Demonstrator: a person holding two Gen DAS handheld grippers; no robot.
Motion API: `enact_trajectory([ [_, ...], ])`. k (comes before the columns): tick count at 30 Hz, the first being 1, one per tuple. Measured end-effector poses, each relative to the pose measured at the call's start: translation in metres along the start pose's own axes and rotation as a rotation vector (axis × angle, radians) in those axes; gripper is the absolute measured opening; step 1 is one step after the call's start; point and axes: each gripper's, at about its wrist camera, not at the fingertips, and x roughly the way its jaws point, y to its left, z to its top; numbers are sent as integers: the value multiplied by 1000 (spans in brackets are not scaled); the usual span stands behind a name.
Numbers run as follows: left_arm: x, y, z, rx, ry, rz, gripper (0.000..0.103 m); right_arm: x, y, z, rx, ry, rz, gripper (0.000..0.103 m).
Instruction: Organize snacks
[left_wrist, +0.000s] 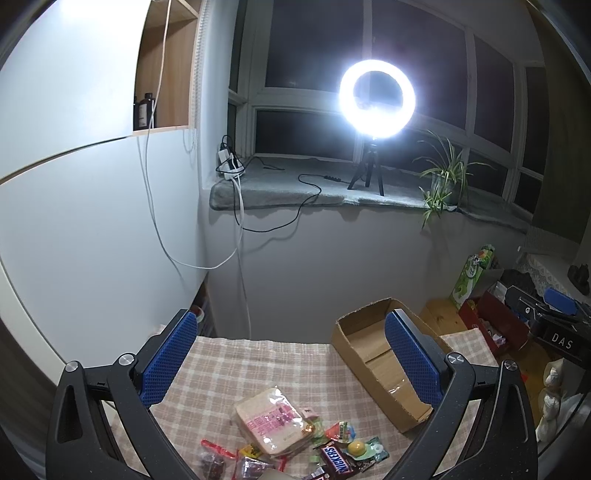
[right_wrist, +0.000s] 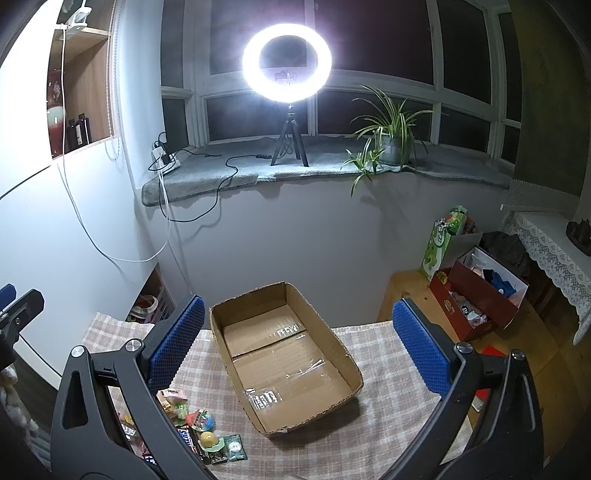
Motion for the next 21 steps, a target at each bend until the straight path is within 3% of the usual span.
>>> enact_trajectory([
  [21,0,-4,-7,7,1,-2,101,0,-1,-1,-3,13,11,103],
])
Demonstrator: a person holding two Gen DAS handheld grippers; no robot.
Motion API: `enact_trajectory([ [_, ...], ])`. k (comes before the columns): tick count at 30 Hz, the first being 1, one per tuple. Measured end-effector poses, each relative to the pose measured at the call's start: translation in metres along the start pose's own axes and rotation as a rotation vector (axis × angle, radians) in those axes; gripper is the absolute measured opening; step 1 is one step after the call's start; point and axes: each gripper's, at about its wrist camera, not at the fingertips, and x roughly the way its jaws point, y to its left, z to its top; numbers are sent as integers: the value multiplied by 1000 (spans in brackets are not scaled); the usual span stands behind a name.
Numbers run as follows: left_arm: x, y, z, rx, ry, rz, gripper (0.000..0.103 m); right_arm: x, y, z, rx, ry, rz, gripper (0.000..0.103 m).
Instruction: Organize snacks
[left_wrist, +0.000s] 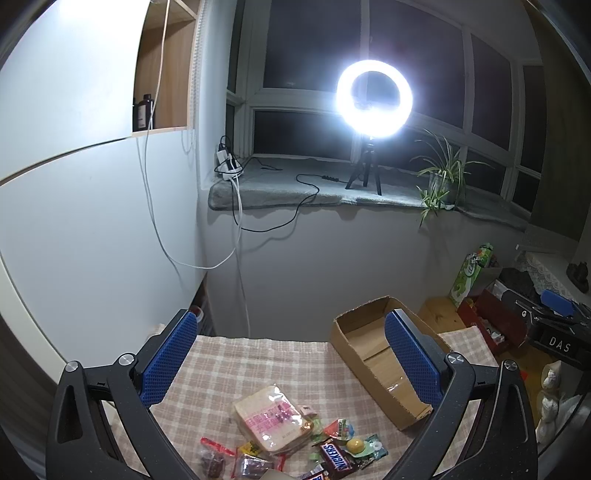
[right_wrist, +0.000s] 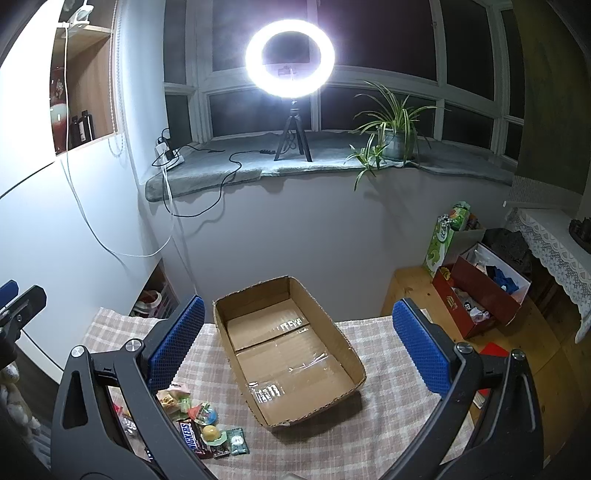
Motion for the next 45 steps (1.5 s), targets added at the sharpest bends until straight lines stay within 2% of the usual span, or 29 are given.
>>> enact_trajectory([
  [8,-2,2,-2,-1,2,1,101,-2,3,-3,-6,14,13,103],
  [14,2,14,-8,-19,33,8,101,3,2,-7,-7,56,41,103],
  [20,10,24,-12,-32,74,19,97,10,3,-11,-23,90,69,103],
  [25,18,39,-22,-72,130,19,88,19,6,-18,-39,136,110,103],
  [28,23,52,-30,-119,172,16,85,25,11,-24,-55,171,148,98],
  [34,32,79,-52,-218,266,3,72,37,26,-41,-87,254,252,90],
  [37,34,86,-67,-241,312,-4,66,47,38,-55,-113,309,303,82],
  [42,38,95,-90,-269,393,-26,54,65,58,-83,-150,425,394,62],
  [45,41,99,-105,-288,444,-43,48,72,67,-98,-168,482,428,54],
])
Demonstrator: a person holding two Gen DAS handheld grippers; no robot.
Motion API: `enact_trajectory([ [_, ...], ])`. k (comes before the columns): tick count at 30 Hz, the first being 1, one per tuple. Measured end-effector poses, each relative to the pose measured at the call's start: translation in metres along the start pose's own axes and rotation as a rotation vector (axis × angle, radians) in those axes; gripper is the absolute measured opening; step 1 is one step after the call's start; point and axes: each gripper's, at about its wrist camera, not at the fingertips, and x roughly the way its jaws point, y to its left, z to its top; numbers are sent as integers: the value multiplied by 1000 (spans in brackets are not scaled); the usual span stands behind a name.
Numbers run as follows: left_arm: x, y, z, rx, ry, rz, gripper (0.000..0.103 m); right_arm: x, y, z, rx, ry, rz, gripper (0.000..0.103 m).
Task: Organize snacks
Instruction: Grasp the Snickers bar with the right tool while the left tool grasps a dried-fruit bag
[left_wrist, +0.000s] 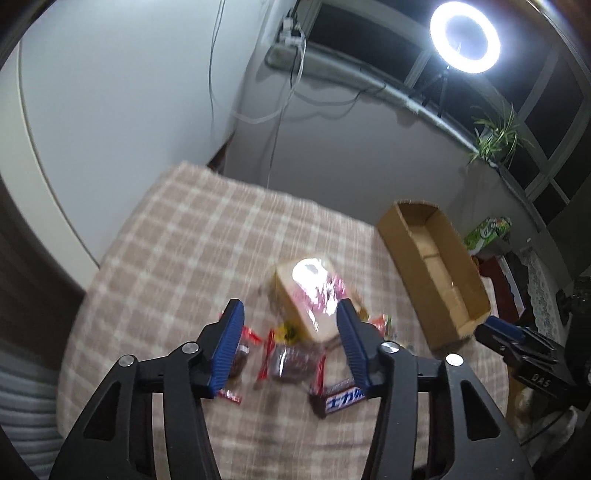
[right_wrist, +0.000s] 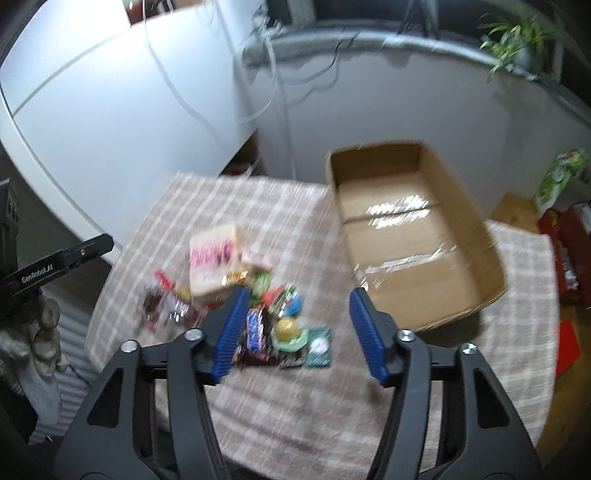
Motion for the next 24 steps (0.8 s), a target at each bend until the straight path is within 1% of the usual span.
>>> enact_trajectory([
  [2,4,3,-6,-5,29,-12,47,11,4,-6,-13,39,24,54],
  [6,16,4,-17,1,86,-38,46,31,12,-16,-39,97,63,48],
  [11,32,0,-29,19,147,-61,46,55,22,-23,-68,159,94,45],
  [17,53,-2,-39,53,181,-43,46,81,23,-30,-54,225,110,42],
  [19,58,-3,-40,68,195,-44,46,86,23,-31,-49,235,116,41],
  [21,62,-4,-41,86,198,-26,46,90,22,-32,-43,240,121,41],
  [24,67,-4,-40,88,204,-16,46,97,20,-32,-30,253,123,41],
])
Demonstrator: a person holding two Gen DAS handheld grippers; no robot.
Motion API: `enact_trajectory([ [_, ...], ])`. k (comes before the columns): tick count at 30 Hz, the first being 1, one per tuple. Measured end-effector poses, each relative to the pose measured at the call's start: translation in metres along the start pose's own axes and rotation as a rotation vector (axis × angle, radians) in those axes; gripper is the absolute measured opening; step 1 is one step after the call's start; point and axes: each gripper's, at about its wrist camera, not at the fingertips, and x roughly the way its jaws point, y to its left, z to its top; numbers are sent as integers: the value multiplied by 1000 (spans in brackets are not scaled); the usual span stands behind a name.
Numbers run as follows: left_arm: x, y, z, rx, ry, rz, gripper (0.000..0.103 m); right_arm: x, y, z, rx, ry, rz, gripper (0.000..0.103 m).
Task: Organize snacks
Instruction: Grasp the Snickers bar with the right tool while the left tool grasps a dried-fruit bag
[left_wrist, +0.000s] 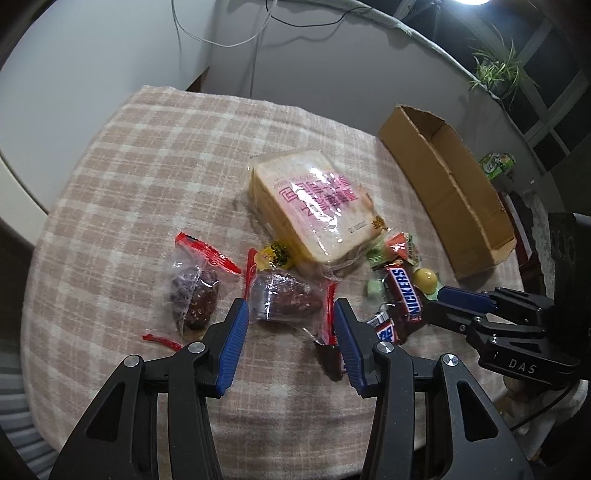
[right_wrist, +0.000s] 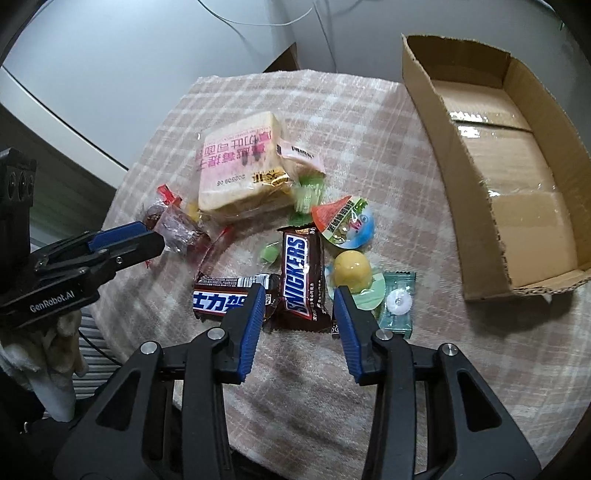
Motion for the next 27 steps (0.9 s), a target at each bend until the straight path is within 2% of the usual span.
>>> enact_trajectory([
  [7,13,-1,5,24,10,31,46,14,-1,6,8,18,4,41],
  [12,19,1,7,12,8,16,47,26,3,12,-2,39,5,40],
  [15,21,2,8,2,10,4,47,32,6,14,-11,52,-1,34],
  [22,25,-2,8,29,1,-6,47,46,12,15,-36,72,-35,32],
  [27,22,4,6,14,-22,-20,33,45,9,16,-18,62,-21,30],
])
